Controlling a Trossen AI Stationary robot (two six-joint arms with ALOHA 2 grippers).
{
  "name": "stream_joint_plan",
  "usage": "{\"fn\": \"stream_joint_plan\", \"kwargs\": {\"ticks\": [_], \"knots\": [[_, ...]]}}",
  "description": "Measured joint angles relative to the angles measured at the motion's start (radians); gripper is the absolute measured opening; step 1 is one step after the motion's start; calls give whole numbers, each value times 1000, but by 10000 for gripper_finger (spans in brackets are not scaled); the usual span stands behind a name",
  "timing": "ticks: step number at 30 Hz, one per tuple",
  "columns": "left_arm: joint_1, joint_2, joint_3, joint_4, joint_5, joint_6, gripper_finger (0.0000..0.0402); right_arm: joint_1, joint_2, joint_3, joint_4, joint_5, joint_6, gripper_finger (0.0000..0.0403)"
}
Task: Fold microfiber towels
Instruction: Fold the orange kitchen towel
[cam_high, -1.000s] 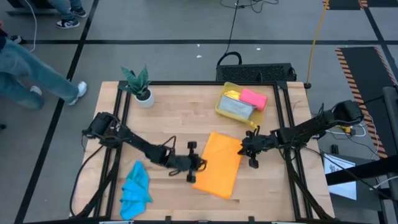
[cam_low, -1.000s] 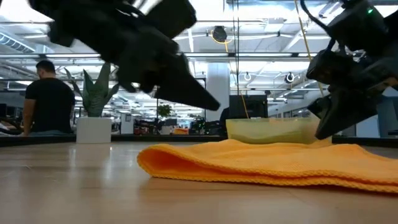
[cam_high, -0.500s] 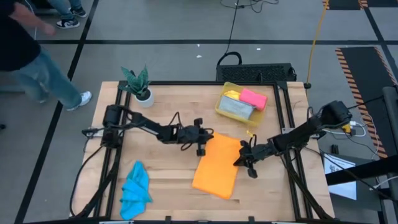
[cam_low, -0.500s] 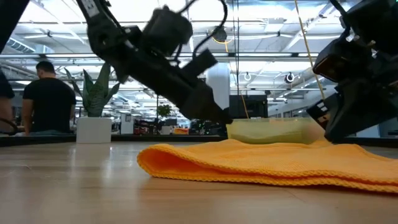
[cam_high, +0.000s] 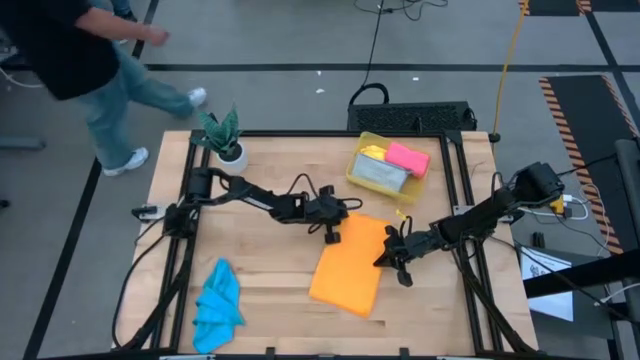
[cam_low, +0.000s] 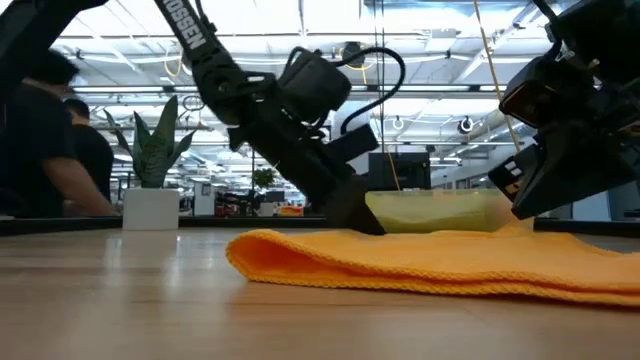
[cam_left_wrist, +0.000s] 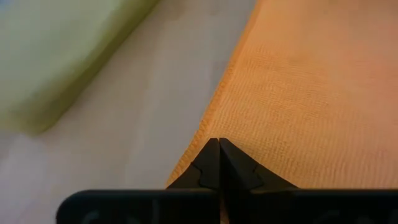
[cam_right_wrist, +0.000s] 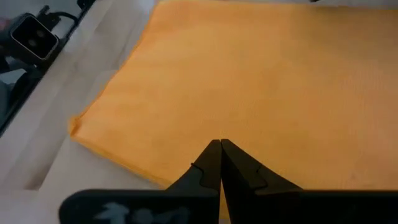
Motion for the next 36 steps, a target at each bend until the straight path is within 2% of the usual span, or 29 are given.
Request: {"fn": "stream_joint_plan", "kwargs": {"ticks": [7,13,21,24,29,36], "knots": [[-34,-41,26,-258,-172,-100,3,0,0,0,-67,8,10,0],[-133,-59,19,-325,-380,-142,7,0,0,1,-49,129,7,0],[-230,-116,18,-332,-528,-140,10,-56,2,0,36,338,20,0],[-231,-116,18,-330,-529,-141,3,-118,29,0,40,341,35,0],[-210,-103,18,-389,-424,-199,12,-219,105,0,50,343,52,0],[-189,-104,-1,-449,-406,-286,5,-254,158,1,35,348,60,0]]}}
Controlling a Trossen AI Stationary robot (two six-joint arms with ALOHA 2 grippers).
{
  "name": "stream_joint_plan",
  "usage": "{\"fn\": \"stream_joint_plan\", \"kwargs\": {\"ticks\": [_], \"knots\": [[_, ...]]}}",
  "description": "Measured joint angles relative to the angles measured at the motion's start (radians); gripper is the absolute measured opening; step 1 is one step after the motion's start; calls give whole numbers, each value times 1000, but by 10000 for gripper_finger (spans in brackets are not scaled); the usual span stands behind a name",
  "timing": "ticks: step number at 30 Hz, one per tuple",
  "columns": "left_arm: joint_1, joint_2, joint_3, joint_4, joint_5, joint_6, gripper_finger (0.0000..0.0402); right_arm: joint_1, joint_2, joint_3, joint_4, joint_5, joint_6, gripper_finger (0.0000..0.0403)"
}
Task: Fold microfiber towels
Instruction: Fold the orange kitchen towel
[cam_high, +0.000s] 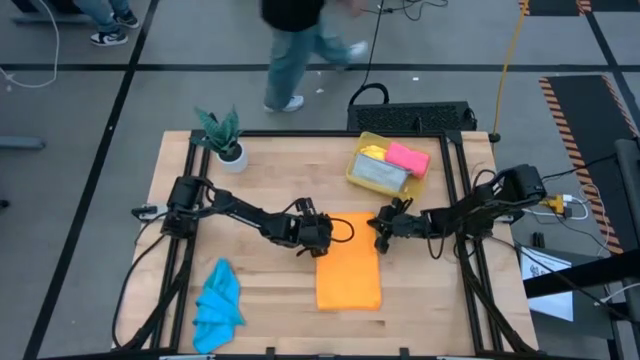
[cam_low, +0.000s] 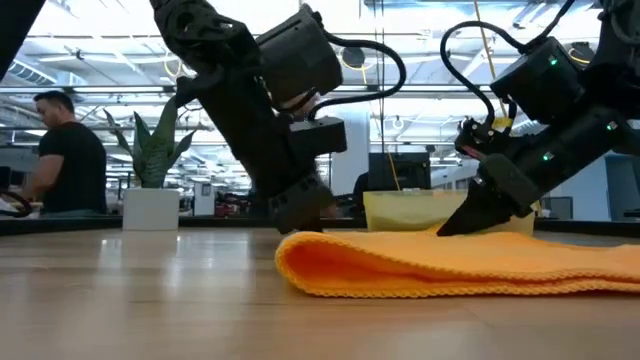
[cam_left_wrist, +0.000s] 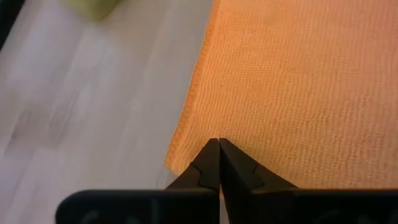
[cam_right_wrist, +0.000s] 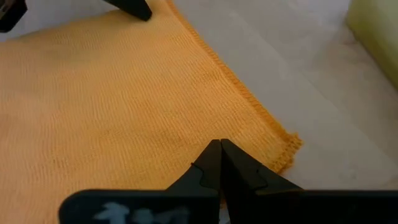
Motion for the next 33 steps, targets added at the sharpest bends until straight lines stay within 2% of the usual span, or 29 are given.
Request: {"fn": "stream_joint_plan", "kwargs": {"ticks": [6,9,11,15,17,21,24,29,33], "knots": [[4,-6,-61,24,-28,-18,12,21,-23,-3,-15,1,-56,0],[1,-9,-66,15,-74,-12,4,48,-40,-4,-22,60,-67,0],[-5,-10,-66,38,-80,17,5,69,-52,-4,-19,95,-83,0],[-36,-43,-68,50,-59,68,15,122,-68,-5,50,91,-113,0],[-57,-80,-67,27,-59,69,13,157,-68,-4,104,48,-127,0],[-104,-161,-66,-1,-62,58,4,226,-56,-2,220,-125,-136,0],[-146,-212,-65,6,42,48,10,284,-45,16,235,-174,-145,0],[-208,-208,-65,65,303,45,3,344,-13,66,217,-233,-187,0],[-258,-147,-65,93,380,45,12,352,45,86,219,-248,-185,0]]}}
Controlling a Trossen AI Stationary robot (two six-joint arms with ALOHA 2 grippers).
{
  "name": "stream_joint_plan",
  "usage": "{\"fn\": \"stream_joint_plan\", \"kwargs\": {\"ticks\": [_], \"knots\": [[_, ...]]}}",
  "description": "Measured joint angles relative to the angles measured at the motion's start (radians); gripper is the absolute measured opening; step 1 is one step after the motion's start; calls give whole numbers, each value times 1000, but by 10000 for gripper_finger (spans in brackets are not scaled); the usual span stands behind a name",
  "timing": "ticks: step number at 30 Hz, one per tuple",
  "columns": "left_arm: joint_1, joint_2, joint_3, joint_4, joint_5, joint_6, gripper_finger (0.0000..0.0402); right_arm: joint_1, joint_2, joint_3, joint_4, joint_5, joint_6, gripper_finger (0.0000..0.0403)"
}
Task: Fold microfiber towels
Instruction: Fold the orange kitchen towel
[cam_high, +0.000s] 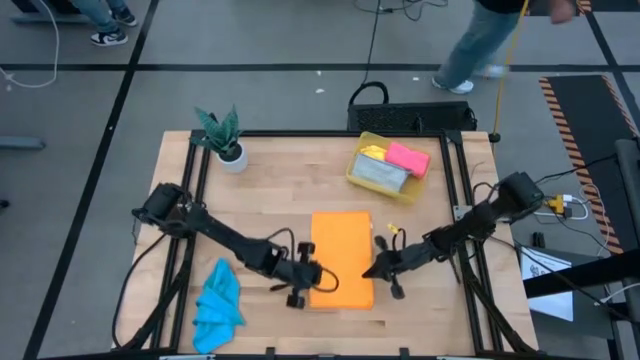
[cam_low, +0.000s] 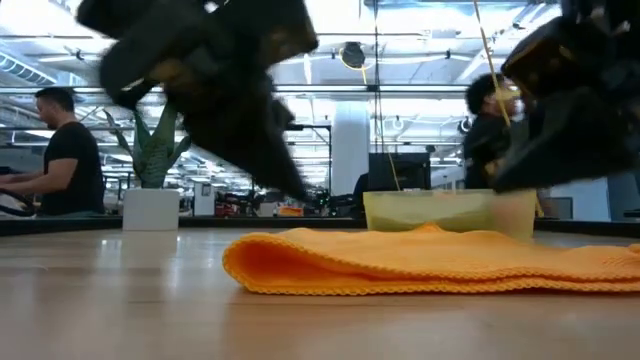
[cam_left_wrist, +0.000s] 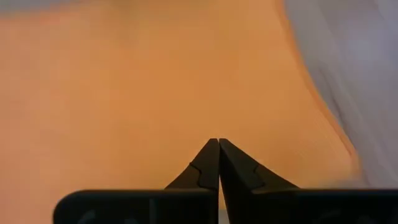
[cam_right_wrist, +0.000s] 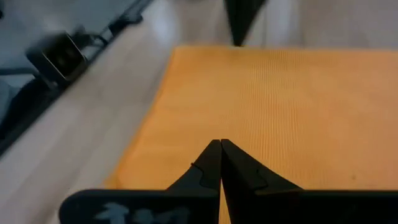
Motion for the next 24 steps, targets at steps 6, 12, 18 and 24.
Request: {"fn": "stream_joint_plan", "kwargs": {"ticks": [6,12,18,24], "knots": [[-57,71,1,-14,36,0,3,-15,103,3,-18,-1,56,0],[-79,69,2,-31,-34,2,17,-23,78,5,-108,1,69,0],[-80,47,1,-21,-50,-5,5,-6,-18,2,-121,4,50,0],[-93,48,0,40,-13,-29,16,12,-27,2,-35,6,25,0]]}}
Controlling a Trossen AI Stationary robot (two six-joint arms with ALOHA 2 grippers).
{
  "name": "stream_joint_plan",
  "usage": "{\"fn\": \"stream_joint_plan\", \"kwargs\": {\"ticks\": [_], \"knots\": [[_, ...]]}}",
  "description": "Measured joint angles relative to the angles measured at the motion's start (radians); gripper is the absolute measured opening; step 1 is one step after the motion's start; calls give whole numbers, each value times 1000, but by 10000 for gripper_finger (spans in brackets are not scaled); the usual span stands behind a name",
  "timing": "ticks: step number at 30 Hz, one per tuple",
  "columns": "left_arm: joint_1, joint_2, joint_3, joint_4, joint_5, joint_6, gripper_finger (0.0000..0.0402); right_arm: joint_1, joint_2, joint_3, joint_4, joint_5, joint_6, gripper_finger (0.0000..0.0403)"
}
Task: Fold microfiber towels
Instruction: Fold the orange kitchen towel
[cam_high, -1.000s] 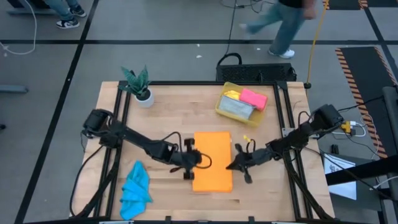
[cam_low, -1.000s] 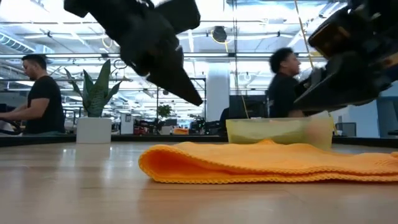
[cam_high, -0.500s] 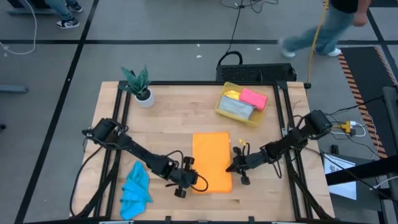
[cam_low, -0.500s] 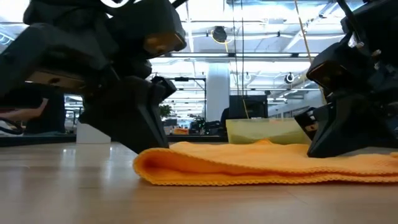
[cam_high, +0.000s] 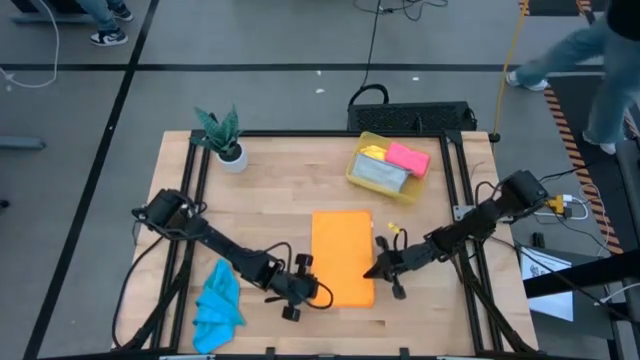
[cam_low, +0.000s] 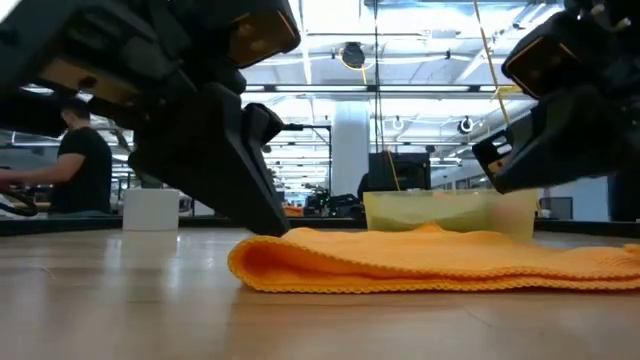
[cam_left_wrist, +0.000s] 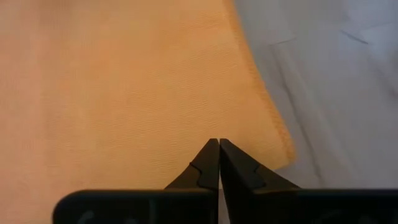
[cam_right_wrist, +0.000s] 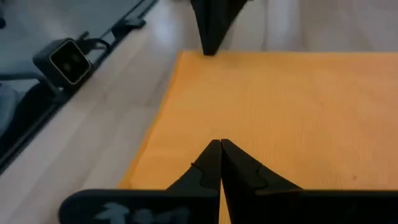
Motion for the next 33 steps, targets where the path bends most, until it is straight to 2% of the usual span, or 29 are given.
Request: {"fn": "stream_joint_plan", "kwargs": {"ticks": [7,11,25,27,30,33], "knots": [[-33,3,0,28,4,24,4,0,61,0,10,0,-1,0],[-33,5,0,22,4,10,15,0,90,0,0,-3,1,0],[-49,1,0,-53,14,23,5,1,58,1,-86,-4,-24,0],[-59,-11,0,-54,-16,75,9,7,26,1,-81,-3,-30,0],[-87,-23,6,-36,-122,152,10,28,-22,1,-83,0,-33,0],[-102,-24,7,31,-148,217,8,59,-44,2,-38,17,-31,0]]}}
